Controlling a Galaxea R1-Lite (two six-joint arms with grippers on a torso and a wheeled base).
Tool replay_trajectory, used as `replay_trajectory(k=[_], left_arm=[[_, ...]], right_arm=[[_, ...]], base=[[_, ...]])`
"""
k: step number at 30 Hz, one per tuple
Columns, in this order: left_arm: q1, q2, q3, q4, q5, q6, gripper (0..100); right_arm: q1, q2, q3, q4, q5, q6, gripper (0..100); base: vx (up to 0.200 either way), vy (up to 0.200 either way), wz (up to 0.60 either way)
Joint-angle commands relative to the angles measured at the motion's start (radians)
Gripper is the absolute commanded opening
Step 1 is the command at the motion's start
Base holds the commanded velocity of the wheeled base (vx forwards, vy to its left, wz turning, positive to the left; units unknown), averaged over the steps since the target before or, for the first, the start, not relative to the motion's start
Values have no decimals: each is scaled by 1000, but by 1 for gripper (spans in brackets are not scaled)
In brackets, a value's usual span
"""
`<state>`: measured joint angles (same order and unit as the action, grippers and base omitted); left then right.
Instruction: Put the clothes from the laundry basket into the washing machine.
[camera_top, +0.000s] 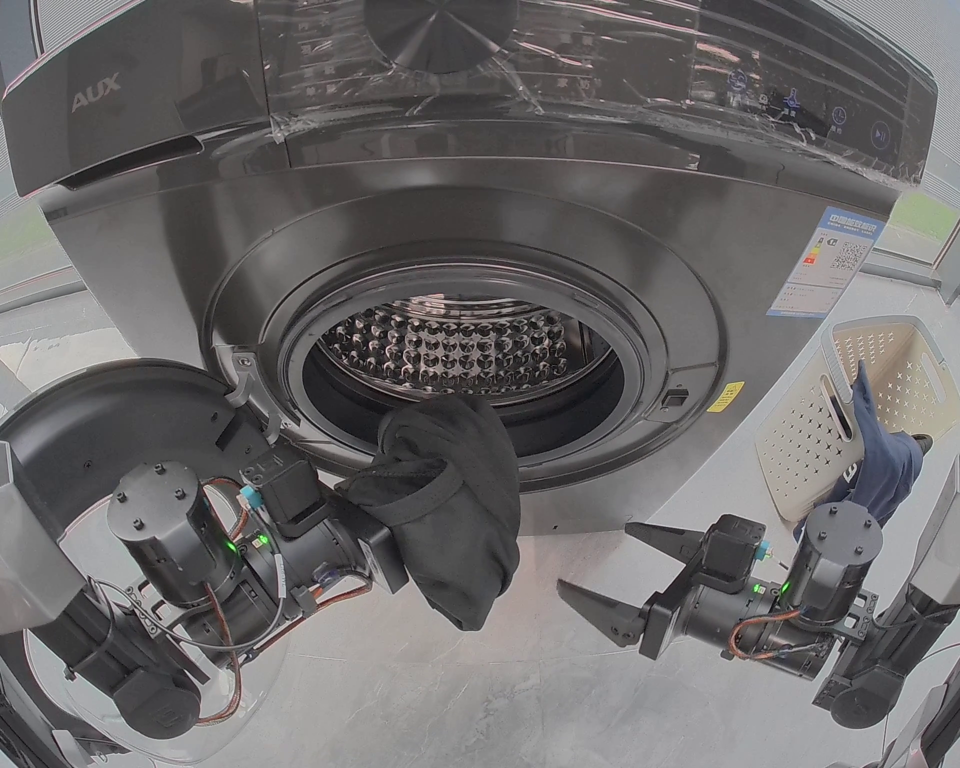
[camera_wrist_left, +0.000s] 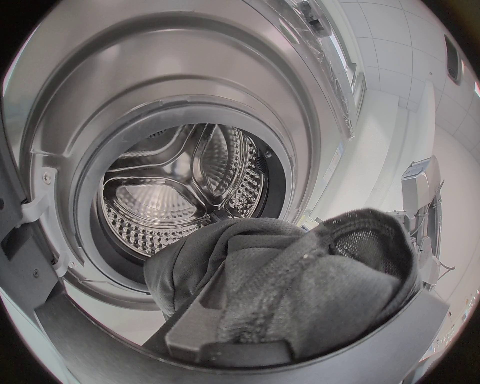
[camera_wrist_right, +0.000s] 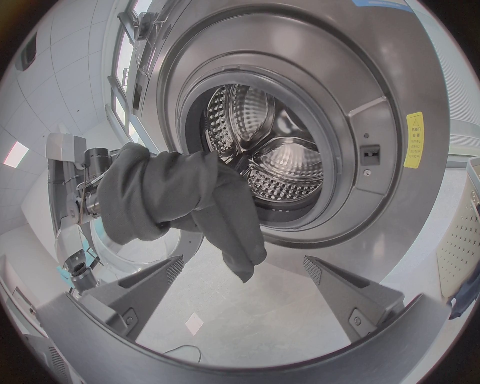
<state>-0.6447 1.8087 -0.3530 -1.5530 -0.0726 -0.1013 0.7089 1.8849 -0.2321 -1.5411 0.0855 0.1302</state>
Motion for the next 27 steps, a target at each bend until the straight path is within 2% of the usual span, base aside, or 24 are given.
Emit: replay_trajectory(k=[1, 3, 6, 9, 11, 12, 15, 19, 21, 24, 27], left_arm=[[-12, 21, -24, -4, 2, 0, 0], [-23, 54, -69, -2, 7, -8, 0], [-29, 150, -175, -2, 33, 17, 0], [-13, 218, -270, -1, 30, 37, 0], [-10, 233, -293, -1, 23, 35, 0], [-9, 288, -386, -1, 19, 23, 0], [-6, 357, -486, -1, 28, 17, 0], [20, 417, -535, 1, 27, -5, 0], [39, 449, -584, 2, 28, -6, 0], [66, 488, -675, 48, 34, -8, 0], [76, 494, -704, 102, 31, -8, 0]], right_arm=[[37, -3, 24, -1, 0, -1, 100], [46, -1, 22, -1, 0, -1, 100], [47, -1, 31, -1, 0, 0, 100], [47, -3, 31, -1, 0, 0, 100], [47, -3, 33, -1, 0, 0, 100], [47, -3, 33, -1, 0, 0, 100], [47, -3, 34, -1, 0, 0, 100], [47, 2, 33, -1, 0, 0, 100], [47, 2, 33, -1, 0, 0, 100], [47, 3, 31, -1, 0, 0, 100], [47, 5, 33, -1, 0, 0, 100]], base=[[0, 0, 0], [0, 0, 0], [0, 0, 0], [0, 0, 0], [0, 0, 0], [0, 0, 0], [0, 0, 0], [0, 0, 0], [0, 0, 0], [0, 0, 0], [0, 0, 0]])
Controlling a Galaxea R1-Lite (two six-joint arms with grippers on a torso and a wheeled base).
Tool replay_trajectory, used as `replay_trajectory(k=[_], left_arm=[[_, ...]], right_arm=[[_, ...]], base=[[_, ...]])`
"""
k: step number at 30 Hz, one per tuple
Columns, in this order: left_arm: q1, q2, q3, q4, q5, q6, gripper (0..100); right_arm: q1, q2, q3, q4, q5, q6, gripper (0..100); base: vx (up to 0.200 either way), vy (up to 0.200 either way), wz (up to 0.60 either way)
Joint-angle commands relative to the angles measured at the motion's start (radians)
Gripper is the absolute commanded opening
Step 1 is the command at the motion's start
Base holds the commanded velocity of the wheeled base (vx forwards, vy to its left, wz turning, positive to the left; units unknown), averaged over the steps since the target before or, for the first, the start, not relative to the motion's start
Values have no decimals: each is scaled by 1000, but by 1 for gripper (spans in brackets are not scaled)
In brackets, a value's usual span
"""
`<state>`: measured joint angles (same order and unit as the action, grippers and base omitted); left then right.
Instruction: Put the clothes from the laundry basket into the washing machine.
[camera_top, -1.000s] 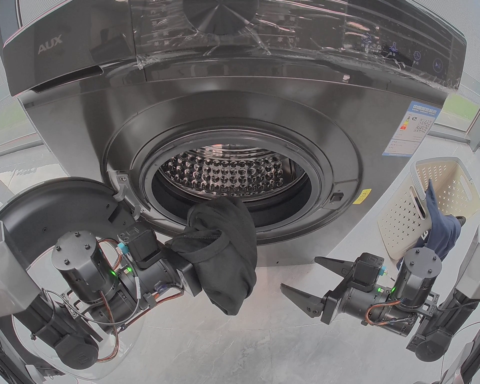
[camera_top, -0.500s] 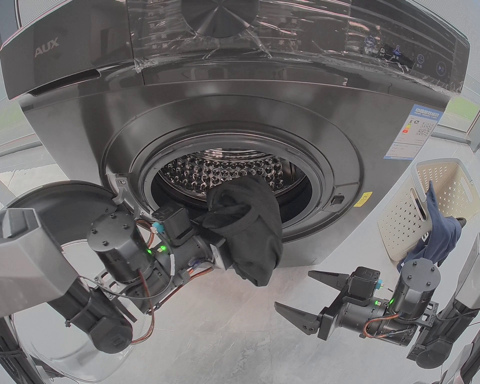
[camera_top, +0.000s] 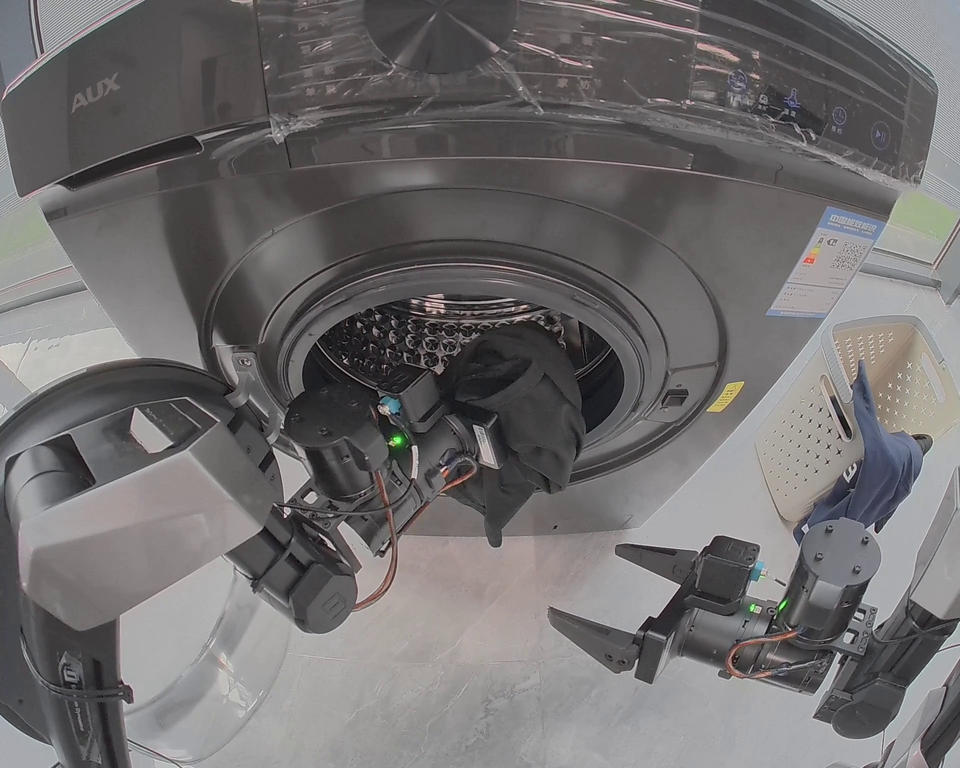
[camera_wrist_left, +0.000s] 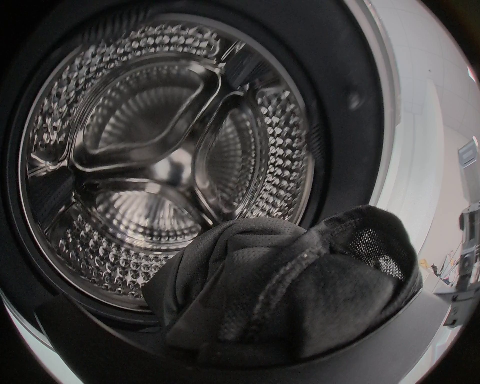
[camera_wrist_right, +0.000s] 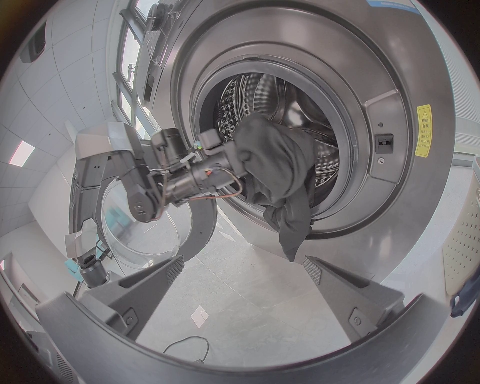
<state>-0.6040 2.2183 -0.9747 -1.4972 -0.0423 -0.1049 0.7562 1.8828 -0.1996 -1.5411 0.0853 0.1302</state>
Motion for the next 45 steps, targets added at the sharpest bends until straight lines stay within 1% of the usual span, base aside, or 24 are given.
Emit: replay_trajectory(k=[1, 2, 3, 8, 11, 16, 19, 21, 22, 23, 24, 25, 26, 27, 34, 35, 39, 44, 45], left_arm=[[35, 84, -82, 46, 1, -4, 0], [35, 84, -82, 46, 1, -4, 0], [36, 101, -133, 80, 4, -2, 0], [38, 153, -248, 103, 4, -1, 0], [50, 156, -294, 173, 10, -1, 0], [64, 155, -424, 318, 59, -4, 0], [66, 175, -503, 368, 65, -7, 0], [66, 196, -550, 377, 65, -9, 0], [66, 196, -550, 377, 65, -9, 0], [70, 216, -598, 382, 75, -9, 0], [70, 219, -604, 382, 78, -9, 0], [70, 233, -641, 382, 108, -9, 0], [72, 242, -661, 380, 128, -7, 0], [73, 245, -670, 380, 136, -7, 0], [78, 238, -661, 390, 141, -7, 0], [76, 238, -657, 390, 141, -7, 100], [75, 238, -648, 397, 141, -10, 100], [67, 212, -581, 433, 139, -19, 100], [64, 198, -545, 445, 130, -21, 100]], right_arm=[[0, 7, 0, -1, 1, 0, 100], [0, 7, 0, -1, 1, 0, 100], [-1, 13, -1, -1, 1, 2, 100], [0, 22, -1, -2, 1, 3, 100], [0, 22, 0, -2, 1, 3, 100], [0, 24, 0, -2, 1, 3, 100], [0, 24, 0, -2, 1, 3, 100], [2, 24, 0, -2, 1, 3, 100], [2, 24, 0, -2, 1, 3, 100], [0, 24, 0, -1, 1, 3, 100], [0, 24, 0, -1, 1, 3, 100], [0, 22, 0, -2, 1, 3, 100], [0, 22, 2, -2, 1, 3, 100], [0, 22, 0, -1, 1, 3, 100], [0, 22, -1, -2, 1, 3, 100], [2, 22, -1, -2, 1, 3, 100], [0, 22, -3, -2, 1, 3, 100], [0, 22, -3, -2, 1, 3, 100], [2, 22, -4, -2, 1, 3, 100]], base=[[0, 0, 0], [0, 0, 0], [0, 0, 0], [0, 0, 0], [0, 0, 0], [0, 0, 0], [0, 0, 0], [0, 0, 0], [0, 0, 0], [0, 0, 0], [0, 0, 0], [0, 0, 0], [0, 0, 0], [0, 0, 0], [0, 0, 0], [0, 0, 0], [0, 0, 0], [0, 0, 0], [0, 0, 0]])
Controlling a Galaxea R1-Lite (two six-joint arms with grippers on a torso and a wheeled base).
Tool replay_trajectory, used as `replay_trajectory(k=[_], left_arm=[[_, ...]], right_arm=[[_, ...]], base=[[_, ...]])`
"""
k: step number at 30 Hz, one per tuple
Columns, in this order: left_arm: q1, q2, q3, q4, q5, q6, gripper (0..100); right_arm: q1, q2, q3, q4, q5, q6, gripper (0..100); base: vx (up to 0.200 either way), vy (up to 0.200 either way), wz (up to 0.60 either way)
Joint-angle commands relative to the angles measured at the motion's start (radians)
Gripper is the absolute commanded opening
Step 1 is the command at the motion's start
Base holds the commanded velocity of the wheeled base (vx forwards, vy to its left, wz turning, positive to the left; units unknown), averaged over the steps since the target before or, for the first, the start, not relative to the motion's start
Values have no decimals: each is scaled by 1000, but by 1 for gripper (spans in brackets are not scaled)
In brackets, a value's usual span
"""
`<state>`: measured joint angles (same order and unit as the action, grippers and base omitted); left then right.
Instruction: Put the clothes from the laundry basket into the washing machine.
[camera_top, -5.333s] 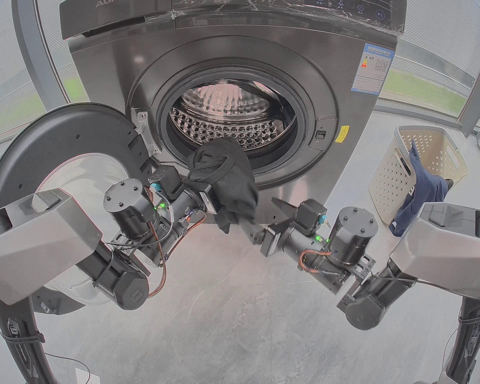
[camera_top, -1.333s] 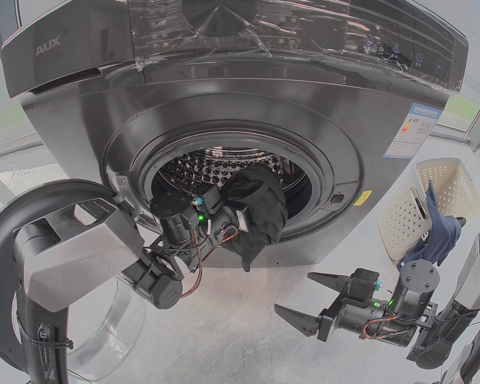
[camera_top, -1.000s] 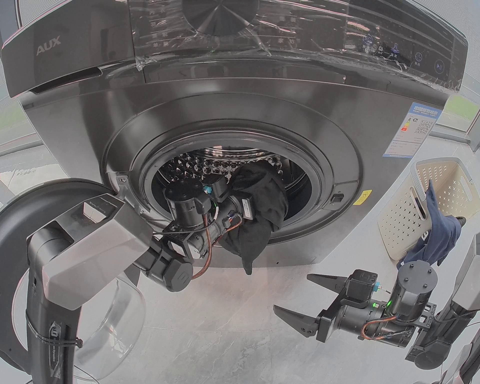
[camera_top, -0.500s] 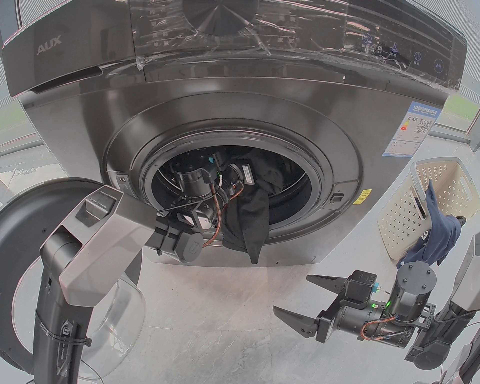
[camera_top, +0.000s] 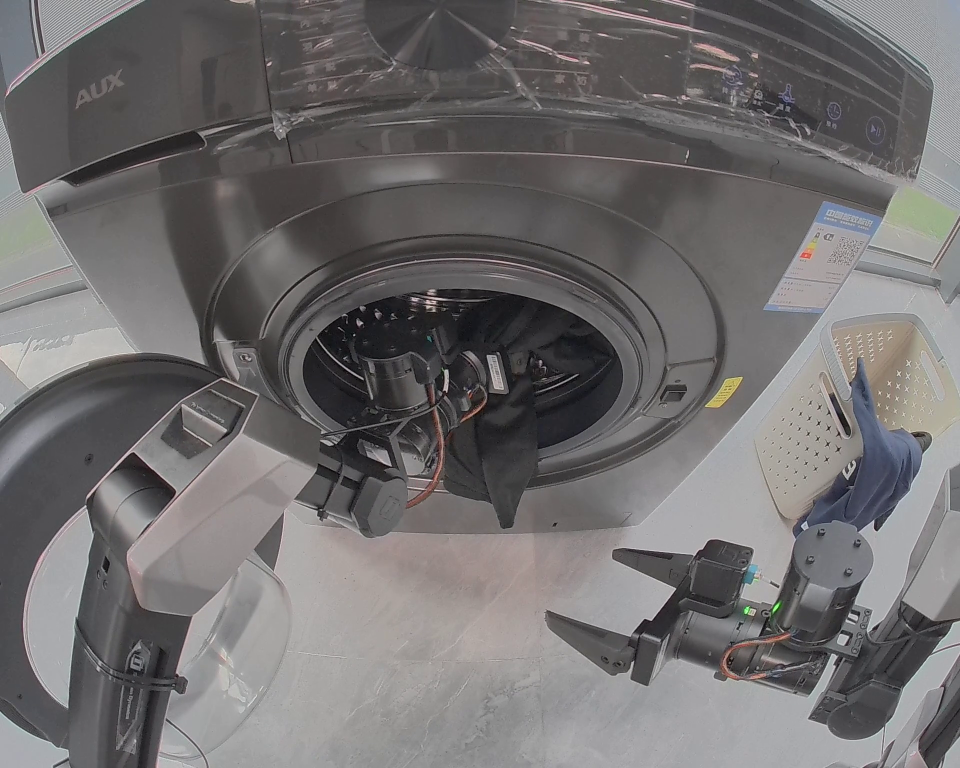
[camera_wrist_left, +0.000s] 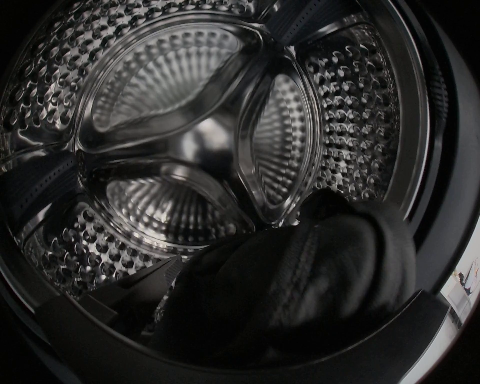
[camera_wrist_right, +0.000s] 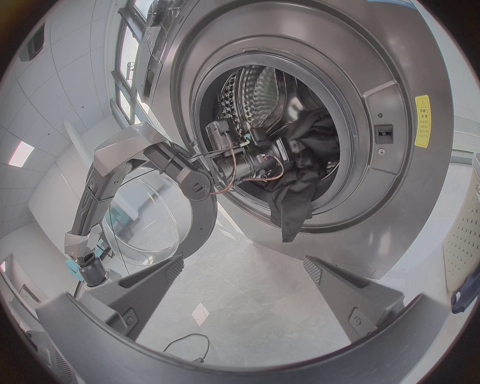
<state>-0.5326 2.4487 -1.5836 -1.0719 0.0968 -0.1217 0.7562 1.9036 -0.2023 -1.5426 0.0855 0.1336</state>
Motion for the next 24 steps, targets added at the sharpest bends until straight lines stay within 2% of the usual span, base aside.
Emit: replay_trajectory(k=[1, 10, 11, 15, 22, 24], left_arm=[[-7, -40, 91, 27, -14, -4, 100], [-6, -23, 111, 86, -19, -3, 100], [-6, -8, 97, 95, -19, -3, 0], [-3, 9, 57, 119, -17, -4, 0], [26, 90, -136, 162, 1, -15, 0], [29, 92, -176, 173, 9, -29, 0]], right_arm=[[2, 2, -2, -1, 2, 0, 100], [14, 3, -5, -1, 0, 0, 100], [14, 3, -5, -1, 0, 0, 100], [14, 5, -5, -1, 0, 0, 100], [15, 15, -8, -2, 0, 1, 100], [15, 15, -8, -2, 0, 0, 100]], base=[[0, 0, 0], [0, 0, 0], [0, 0, 0], [0, 0, 0], [0, 0, 0], [0, 0, 0]])
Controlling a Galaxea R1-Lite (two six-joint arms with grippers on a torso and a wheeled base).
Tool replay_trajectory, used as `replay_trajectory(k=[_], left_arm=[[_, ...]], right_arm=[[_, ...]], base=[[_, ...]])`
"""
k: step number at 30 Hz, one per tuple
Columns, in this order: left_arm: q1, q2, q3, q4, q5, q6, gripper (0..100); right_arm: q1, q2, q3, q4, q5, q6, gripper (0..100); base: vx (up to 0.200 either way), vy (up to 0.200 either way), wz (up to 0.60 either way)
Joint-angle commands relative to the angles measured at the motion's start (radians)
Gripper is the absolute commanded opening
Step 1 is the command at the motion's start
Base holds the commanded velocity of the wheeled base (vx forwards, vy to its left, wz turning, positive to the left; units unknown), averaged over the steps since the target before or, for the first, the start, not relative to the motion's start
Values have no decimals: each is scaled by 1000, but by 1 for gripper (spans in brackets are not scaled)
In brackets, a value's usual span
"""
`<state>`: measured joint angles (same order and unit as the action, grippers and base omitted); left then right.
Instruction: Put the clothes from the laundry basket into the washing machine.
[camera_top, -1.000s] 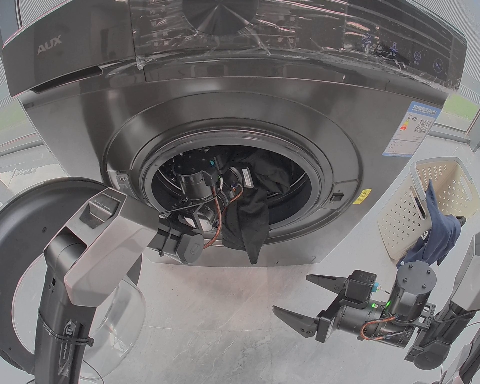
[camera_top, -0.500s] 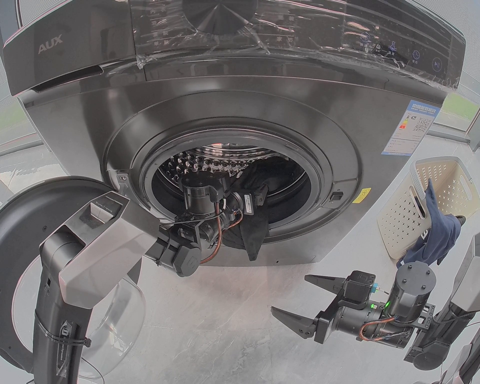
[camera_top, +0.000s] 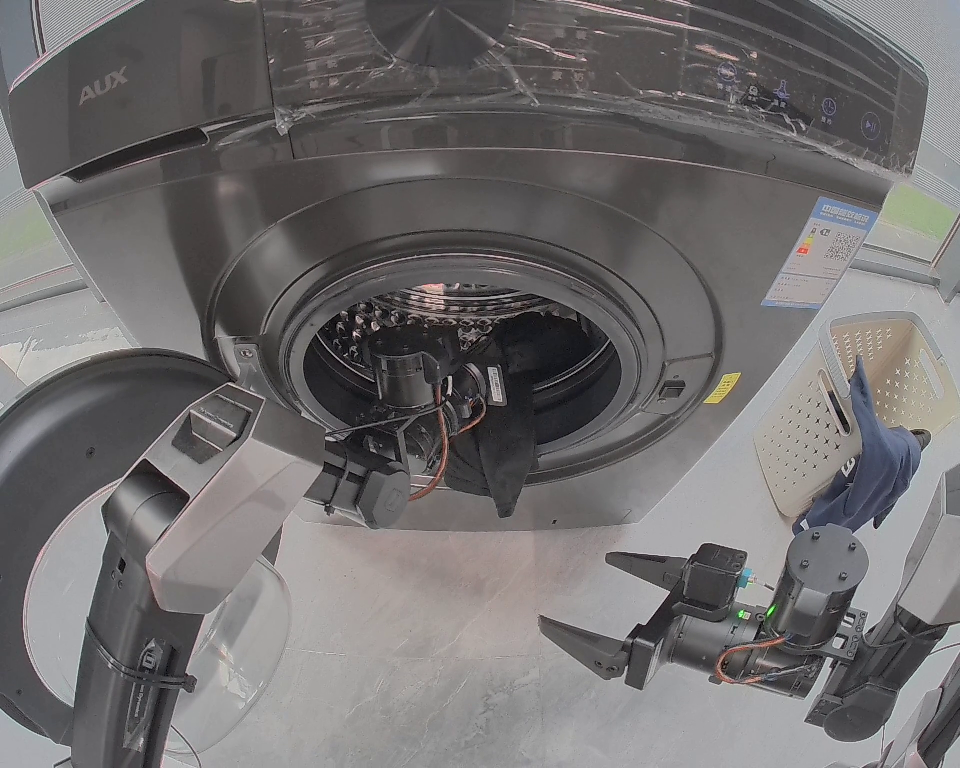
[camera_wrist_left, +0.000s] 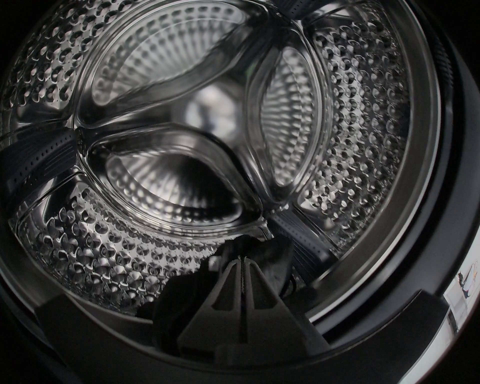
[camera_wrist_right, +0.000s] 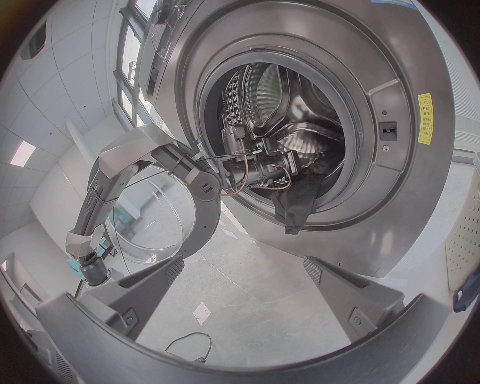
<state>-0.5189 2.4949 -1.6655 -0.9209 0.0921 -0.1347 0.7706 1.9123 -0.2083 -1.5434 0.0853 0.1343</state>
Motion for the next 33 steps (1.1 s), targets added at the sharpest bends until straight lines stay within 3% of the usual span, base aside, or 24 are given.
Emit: replay_trajectory(k=[1, 5, 7, 8, 14, 19, 25, 29, 33], left_arm=[[17, 45, -115, 23, 18, -25, 0], [19, 45, -194, 17, 46, -66, 0], [17, 39, -191, 13, 46, -68, 0], [16, 33, -184, 10, 46, -68, 100], [0, -1, -125, 13, 46, -85, 100], [-29, -99, 67, 36, 35, -82, 100], [-39, -185, 245, 112, 17, -59, 100], [-36, -179, 294, 123, 12, -29, 100], [-32, -159, 303, 122, 12, -22, 100]], right_arm=[[1, 7, -2, -1, 1, -1, 100], [1, 7, -2, -1, 1, 1, 100], [1, 7, -3, -1, 1, 1, 100], [1, 7, -3, -1, 1, -1, 100], [1, 7, -3, -1, 1, 1, 100], [1, 5, -3, -1, 1, 1, 100], [1, 5, -3, -1, 1, -1, 100], [1, 5, -3, 0, 1, -1, 100], [1, 5, -3, -1, 1, -1, 100]], base=[[0, 0, 0], [0, 0, 0], [0, 0, 0], [0, 0, 0], [0, 0, 0], [0, 0, 0], [0, 0, 0], [0, 0, 0], [0, 0, 0]])
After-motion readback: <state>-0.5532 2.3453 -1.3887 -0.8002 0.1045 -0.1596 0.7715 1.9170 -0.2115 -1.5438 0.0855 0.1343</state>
